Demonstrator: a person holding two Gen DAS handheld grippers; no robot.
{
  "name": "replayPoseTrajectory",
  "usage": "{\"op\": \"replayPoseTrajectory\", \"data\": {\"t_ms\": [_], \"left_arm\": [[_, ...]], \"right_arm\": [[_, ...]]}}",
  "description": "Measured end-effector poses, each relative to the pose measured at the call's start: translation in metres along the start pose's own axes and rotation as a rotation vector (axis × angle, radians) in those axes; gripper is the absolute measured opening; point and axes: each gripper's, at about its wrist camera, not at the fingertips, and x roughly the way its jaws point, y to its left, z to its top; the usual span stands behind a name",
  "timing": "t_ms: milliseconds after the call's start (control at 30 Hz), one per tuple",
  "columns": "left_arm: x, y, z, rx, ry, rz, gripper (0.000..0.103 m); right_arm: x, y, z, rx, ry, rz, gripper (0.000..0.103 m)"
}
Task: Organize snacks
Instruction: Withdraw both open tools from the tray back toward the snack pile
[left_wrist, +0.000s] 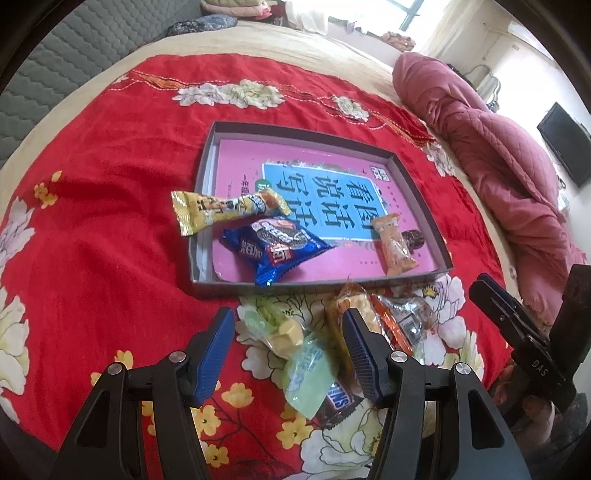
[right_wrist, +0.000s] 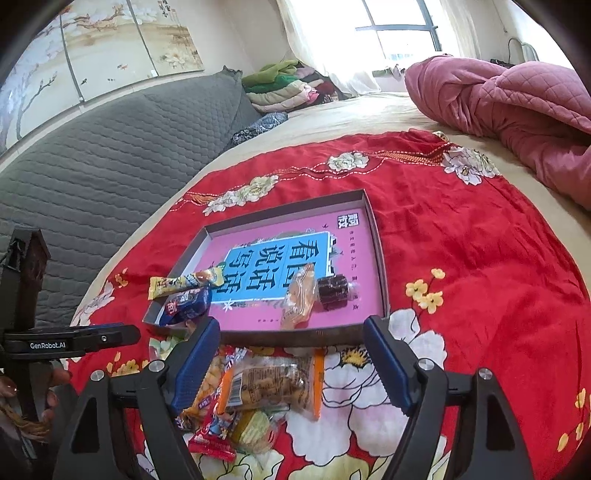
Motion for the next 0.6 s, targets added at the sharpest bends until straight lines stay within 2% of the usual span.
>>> {"op": "replayPoseTrajectory", "data": {"t_ms": [600], "left_arm": [[0.01,0.007,-0.016,-0.009,0.075,-0.027,0.062]], "right_arm": [[0.01,0.018,-0.016,-0.057,0.084,0.0,0.083]]}}
